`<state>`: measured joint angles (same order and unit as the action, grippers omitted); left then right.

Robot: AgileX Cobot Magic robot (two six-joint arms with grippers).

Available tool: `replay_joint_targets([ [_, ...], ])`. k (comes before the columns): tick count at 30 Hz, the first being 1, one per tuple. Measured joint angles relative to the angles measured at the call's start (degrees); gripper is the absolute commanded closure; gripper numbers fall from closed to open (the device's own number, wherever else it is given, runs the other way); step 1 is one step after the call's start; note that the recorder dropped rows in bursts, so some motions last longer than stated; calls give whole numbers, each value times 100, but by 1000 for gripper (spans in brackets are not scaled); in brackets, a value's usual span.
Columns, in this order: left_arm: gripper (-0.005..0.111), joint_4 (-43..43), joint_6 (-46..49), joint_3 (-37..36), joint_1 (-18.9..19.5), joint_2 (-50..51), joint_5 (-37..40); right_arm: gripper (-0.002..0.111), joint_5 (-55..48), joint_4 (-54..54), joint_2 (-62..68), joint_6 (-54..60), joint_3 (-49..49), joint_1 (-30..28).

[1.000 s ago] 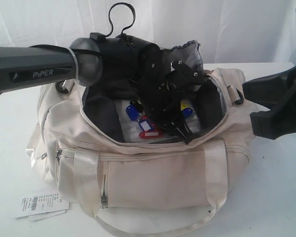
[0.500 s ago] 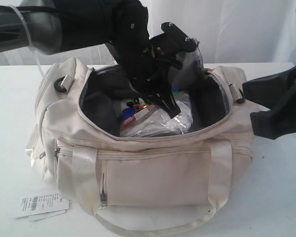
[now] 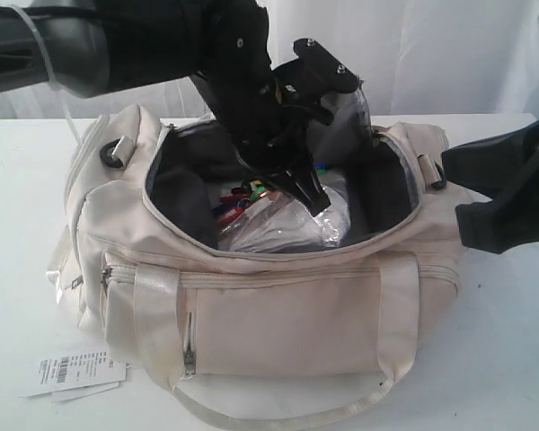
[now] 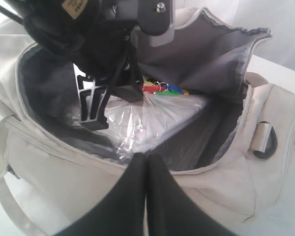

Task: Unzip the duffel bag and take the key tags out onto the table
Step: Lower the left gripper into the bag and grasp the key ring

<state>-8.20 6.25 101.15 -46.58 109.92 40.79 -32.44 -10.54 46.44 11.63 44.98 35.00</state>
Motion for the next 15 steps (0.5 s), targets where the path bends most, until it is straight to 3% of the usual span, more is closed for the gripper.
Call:
replay_joint_targets([
  [9,105,121,-564,0,0,673,-751,108,0,0,0,0,0,0],
  [12,93,134,-625,0,0,825,-870,108,0,0,0,0,0,0],
  [15,72,141,-681,0,0,875,-870,108,0,0,0,0,0,0],
])
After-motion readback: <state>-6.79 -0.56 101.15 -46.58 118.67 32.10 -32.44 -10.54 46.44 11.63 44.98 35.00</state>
